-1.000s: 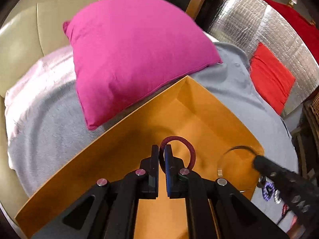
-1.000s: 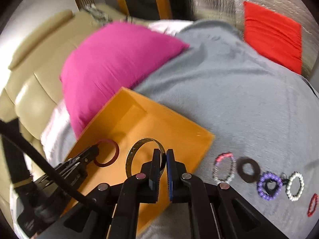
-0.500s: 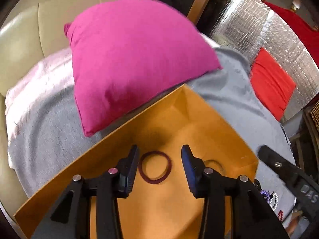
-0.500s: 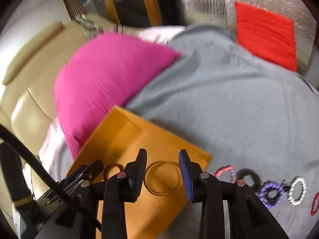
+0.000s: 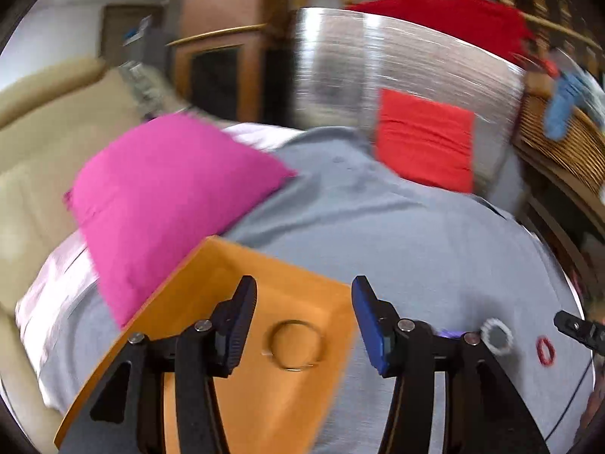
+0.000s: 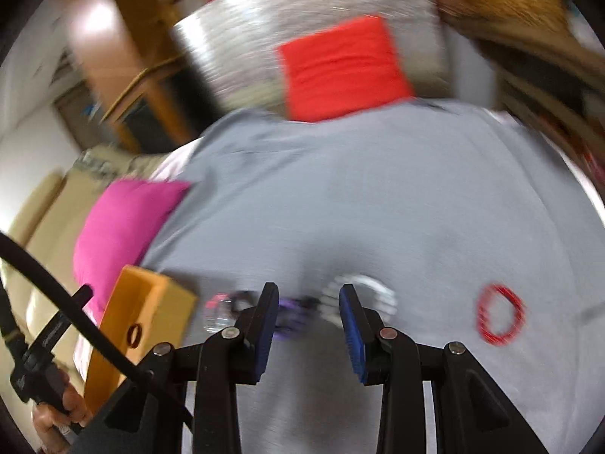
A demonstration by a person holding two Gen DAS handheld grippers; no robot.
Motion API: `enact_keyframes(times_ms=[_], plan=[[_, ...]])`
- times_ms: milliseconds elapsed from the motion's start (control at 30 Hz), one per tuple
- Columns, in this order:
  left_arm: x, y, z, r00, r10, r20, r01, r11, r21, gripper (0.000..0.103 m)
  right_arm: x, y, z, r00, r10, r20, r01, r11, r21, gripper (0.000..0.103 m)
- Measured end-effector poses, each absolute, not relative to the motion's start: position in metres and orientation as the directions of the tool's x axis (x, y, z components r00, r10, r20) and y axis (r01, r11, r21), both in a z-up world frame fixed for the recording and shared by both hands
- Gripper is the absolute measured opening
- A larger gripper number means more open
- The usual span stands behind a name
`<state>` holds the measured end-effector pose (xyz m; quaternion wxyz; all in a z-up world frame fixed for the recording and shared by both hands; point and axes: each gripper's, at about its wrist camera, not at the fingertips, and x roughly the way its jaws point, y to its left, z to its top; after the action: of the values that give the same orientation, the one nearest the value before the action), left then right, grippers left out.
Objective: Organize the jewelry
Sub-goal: 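Grasp the red bead bracelet with the right tool while the left tool grasps the white bead bracelet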
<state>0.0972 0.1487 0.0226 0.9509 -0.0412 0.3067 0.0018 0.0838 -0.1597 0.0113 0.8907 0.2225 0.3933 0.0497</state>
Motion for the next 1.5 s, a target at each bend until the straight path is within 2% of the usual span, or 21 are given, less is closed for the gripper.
enact_keyframes(times_ms=[200,367,600,767,833,867,967,1067,1367,1433,1500], plan=[[0.101,0.095,0.011,0.773,-0.147,-0.617,0.125,0.989,-0.078,0.053,0.054,-0.232,-0.036,0.706,0.259,-0.659,0.226,0.799,0.557,0.037],[0.106,0.056,-0.01,0.72,-0.206,-0.662,0.212,0.975,-0.073,0.054,0.059,-0.273,-0.061,0.67,0.286,-0.685,0.314,0.727,0.611,0.037],[0.121,0.013,-0.043,0.636,-0.264,-0.725,0.27,0.956,-0.112,0.054,0.067,-0.315,-0.082,0.611,0.154,-0.777,0.455,0.734,0.504,0.037],[0.129,-0.013,-0.055,0.612,-0.307,-0.728,0.311,0.941,-0.136,0.054,0.08,-0.319,-0.098,0.562,0.146,-0.814,0.459,0.764,0.453,0.037],[0.131,-0.024,-0.059,0.606,-0.315,-0.73,0.323,0.937,-0.136,0.054,0.083,-0.313,-0.097,0.566,0.119,-0.816,0.442,0.791,0.423,0.031],[0.132,-0.029,-0.06,0.603,-0.317,-0.732,0.328,0.935,-0.135,0.054,0.085,-0.31,-0.097,0.567,0.119,-0.815,0.435,0.797,0.419,0.02],[0.134,-0.05,-0.064,0.596,-0.329,-0.732,0.362,0.924,-0.121,0.054,0.088,-0.296,-0.101,0.547,0.119,-0.829,0.403,0.83,0.385,0.011],[0.136,-0.073,-0.069,0.58,-0.343,-0.738,0.406,0.908,-0.102,0.054,0.087,-0.283,-0.097,0.543,0.084,-0.835,0.381,0.862,0.335,0.011],[0.137,-0.111,-0.096,0.51,-0.32,-0.799,0.478,0.877,-0.046,0.054,0.08,-0.283,-0.092,0.554,0.133,-0.822,0.38,0.838,0.391,0.011],[0.133,-0.112,-0.096,0.515,-0.323,-0.794,0.491,0.87,-0.035,0.05,0.078,-0.285,-0.094,0.552,0.141,-0.822,0.384,0.832,0.401,0.011],[0.129,-0.111,-0.095,0.499,-0.353,-0.791,0.515,0.855,-0.057,0.031,0.075,-0.287,-0.095,0.553,0.141,-0.821,0.39,0.827,0.405,0.011]])
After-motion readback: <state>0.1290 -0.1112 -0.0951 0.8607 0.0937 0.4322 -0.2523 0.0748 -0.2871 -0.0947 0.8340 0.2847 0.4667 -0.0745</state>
